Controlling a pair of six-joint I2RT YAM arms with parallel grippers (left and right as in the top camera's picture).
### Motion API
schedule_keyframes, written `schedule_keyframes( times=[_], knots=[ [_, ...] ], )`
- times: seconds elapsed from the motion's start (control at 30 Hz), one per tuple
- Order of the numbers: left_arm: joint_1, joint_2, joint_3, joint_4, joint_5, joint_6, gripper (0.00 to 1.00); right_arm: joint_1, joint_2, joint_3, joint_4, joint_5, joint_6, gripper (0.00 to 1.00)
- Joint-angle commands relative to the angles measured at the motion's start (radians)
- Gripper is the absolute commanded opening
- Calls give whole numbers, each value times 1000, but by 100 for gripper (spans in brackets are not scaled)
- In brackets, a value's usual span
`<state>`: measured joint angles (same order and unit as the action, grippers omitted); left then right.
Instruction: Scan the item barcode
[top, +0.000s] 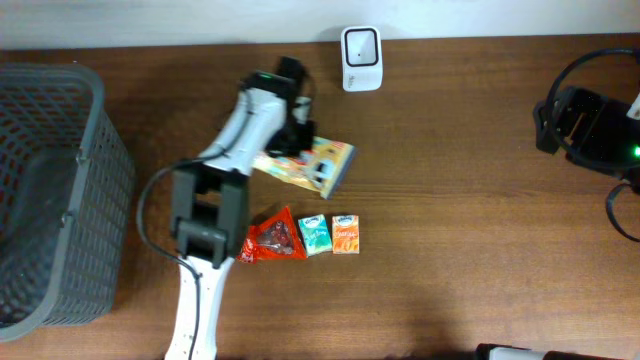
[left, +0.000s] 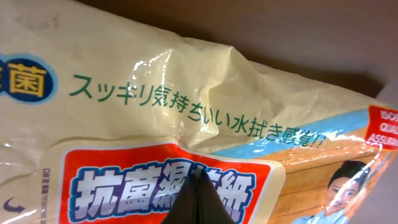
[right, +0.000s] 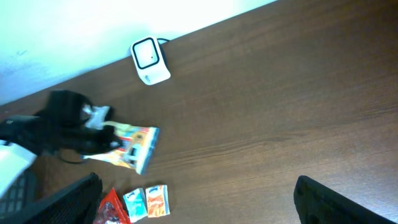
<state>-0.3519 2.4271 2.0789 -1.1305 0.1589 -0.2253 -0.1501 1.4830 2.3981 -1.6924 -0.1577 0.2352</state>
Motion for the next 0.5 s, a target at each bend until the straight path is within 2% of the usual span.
schedule_keyframes(
  times=[0.0,0.07,0.1,0.13,0.17,0.23,0.27,0.3,0.37,0.47],
  knots=[
    [-161,19,-5,42,74,5,0,-1,10,2,-5,13,1,99],
    [-176,18,122,-16,72,5,3,-1,37,-5,-5,12,0,98],
    [-157,18,232,-84,49,6,19,-1,64,-15,-5,9,0,99],
    [-119,18,381,-178,-44,6,61,0,100,-31,-3,-36,-55,99],
    [-74,18,491,-249,-152,5,98,14,155,-43,-3,-188,-217,99],
    [18,18,549,-301,-174,4,99,83,251,-69,-6,-323,-416,99],
    [81,20,544,-327,-173,-19,99,152,320,-95,-2,-302,-470,99],
    [126,21,533,-344,-161,-43,99,199,368,-110,13,-267,-471,99],
    [217,21,509,-378,-50,-51,99,329,555,-121,93,-148,-471,99],
    [244,24,506,-385,-51,-51,99,465,780,-121,148,-16,-472,99]
  ],
)
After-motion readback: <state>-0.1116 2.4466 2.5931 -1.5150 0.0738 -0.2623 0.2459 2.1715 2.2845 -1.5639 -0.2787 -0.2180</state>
